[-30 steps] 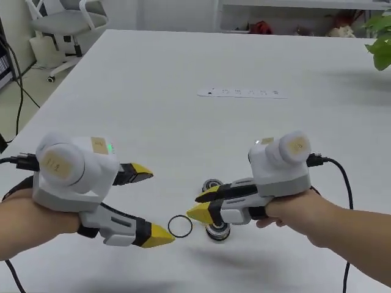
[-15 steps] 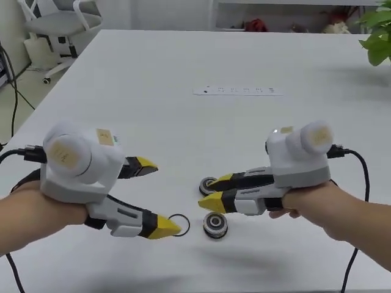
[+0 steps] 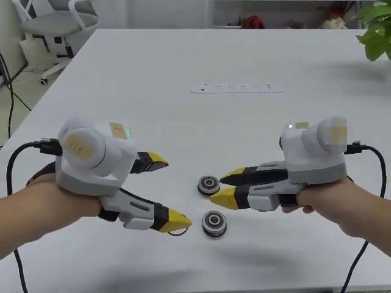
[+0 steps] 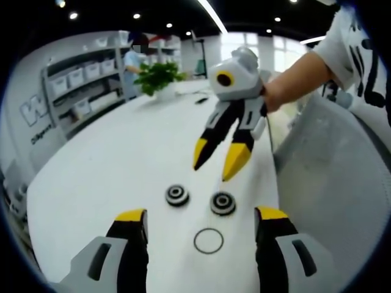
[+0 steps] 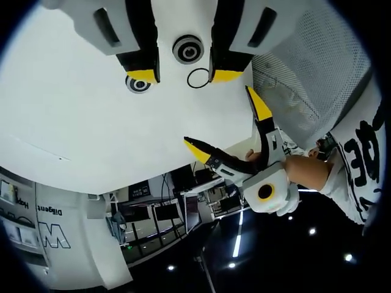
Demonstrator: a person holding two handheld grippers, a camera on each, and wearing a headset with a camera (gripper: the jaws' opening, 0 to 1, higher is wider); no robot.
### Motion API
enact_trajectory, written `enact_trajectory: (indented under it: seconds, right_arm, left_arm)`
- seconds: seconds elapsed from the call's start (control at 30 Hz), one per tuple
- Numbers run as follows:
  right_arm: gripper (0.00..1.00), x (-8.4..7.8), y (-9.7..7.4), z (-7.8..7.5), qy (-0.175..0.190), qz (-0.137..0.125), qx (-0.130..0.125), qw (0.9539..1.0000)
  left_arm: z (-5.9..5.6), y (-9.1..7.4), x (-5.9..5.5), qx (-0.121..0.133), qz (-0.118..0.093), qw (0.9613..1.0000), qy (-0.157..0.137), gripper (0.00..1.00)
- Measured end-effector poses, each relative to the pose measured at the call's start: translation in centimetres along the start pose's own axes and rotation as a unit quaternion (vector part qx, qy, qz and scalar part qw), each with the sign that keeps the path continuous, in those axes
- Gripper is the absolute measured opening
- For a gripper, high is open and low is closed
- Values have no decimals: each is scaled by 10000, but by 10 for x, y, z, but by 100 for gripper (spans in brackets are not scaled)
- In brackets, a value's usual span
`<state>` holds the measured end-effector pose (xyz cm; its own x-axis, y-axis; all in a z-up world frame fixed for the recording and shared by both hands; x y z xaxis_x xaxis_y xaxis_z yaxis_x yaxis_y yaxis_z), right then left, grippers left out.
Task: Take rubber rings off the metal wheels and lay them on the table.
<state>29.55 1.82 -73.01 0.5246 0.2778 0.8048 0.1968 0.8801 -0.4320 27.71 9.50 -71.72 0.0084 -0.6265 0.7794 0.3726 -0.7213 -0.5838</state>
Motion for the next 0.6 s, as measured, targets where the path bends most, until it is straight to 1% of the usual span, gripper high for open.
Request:
enact_trajectory:
  seconds: [0.27, 0.47, 0.6]
  right_arm:
    - [31, -4, -9, -9, 51, -71, -131, 9999]
    - [32, -11, -11, -13, 56, -14, -186, 9998]
    - [34, -17, -12, -16, 71, 16, -217, 9997]
  left_arm:
    - [1, 8, 4, -45, -9, 10000, 12, 71]
    - [2, 16, 4, -84, -17, 10000, 11, 70]
    - [1, 19, 4, -119, -11, 9999, -6, 70]
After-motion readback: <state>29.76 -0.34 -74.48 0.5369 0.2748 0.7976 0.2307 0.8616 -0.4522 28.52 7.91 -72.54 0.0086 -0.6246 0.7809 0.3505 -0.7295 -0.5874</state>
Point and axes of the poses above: the centre of the closed fingertips' face, and the gripper's own axes: y roughly forward along the fingers, z roughly to its left, x roughly out of its top, the point moved 2 cm from there along -y, roughly backward along the fingers, and after that the axes turned 11 degrees about y, right-handed, at the moved point
